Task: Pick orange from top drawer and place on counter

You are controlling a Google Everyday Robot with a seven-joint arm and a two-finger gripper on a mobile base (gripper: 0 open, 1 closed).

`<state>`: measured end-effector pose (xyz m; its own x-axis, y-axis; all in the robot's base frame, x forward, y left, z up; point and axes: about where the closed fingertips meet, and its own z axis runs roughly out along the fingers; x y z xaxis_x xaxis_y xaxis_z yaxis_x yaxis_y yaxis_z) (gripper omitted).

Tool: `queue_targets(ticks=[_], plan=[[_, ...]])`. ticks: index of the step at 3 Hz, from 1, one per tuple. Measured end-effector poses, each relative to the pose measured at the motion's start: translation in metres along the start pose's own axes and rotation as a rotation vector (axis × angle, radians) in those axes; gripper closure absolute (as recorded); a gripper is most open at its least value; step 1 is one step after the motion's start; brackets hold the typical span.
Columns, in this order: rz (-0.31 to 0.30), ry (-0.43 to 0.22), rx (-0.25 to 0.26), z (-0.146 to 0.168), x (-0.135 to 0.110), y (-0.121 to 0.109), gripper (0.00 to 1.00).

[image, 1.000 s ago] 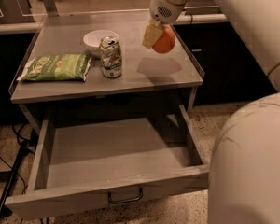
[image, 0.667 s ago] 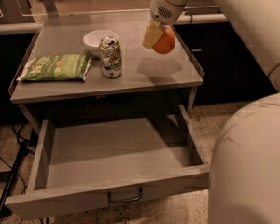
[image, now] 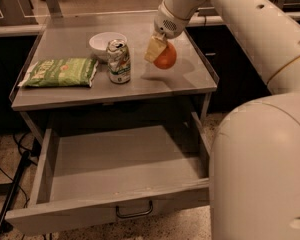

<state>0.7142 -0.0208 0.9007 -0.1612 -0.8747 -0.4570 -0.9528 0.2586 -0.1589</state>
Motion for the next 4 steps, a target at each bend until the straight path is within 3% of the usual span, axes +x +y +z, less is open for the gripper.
queue_targets(ticks=[4], plan=[[0.001,-0.021,-0.219,0.048,0.01,0.017,1.0]])
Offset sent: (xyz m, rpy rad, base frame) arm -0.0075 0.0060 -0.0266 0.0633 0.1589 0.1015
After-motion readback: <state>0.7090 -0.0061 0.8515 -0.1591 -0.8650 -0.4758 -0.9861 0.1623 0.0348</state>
